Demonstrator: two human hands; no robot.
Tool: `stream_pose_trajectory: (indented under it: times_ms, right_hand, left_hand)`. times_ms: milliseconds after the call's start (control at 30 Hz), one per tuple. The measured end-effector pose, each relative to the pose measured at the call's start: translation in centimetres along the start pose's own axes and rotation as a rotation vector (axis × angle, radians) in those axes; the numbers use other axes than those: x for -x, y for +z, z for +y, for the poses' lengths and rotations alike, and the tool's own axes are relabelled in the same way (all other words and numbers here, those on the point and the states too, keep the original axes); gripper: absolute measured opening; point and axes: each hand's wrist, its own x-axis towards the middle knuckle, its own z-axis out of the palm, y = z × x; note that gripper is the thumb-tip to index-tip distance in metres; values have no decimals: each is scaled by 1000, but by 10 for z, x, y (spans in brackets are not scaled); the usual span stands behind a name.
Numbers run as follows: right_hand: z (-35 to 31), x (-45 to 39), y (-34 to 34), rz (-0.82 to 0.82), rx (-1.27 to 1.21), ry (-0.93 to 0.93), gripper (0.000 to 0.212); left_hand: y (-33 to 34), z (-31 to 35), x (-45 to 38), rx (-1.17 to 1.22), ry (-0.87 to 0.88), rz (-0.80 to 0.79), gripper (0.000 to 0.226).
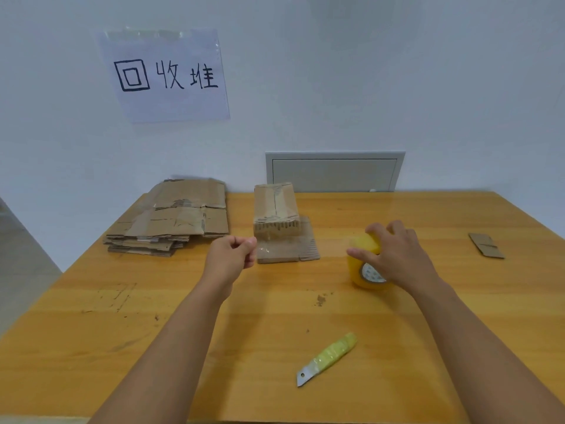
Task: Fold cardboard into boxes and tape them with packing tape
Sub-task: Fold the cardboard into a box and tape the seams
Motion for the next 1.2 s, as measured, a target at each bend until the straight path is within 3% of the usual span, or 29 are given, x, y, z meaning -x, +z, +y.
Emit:
stream_pose_trajectory:
  times_ms: [100,200,333,500,1067,1200]
  right_hand:
    - [-1,-3,3,113,-145,-51,87]
    - [-9,-13,2,202,-326,-63,68]
    - [-18,-34,-4,248,-529,-71,68]
    - [-23,-56,2,218,-636,-42,38]
    - [-7,-76,33,255,-678,-76,31]
    - [-3,-77,38,243,-696,-68,38]
  left_hand:
    - [-5,10,-6,-19,34,9,19]
    - [-10,21,-13,-6,36,12,13]
    - [-12,32,-22,5,51,31,12]
    - [-11,35,-38,-27,13,52,14]
    - [1,25,-50,54,-67,70,16]
    - [3,22,-52,71,-77,67,15]
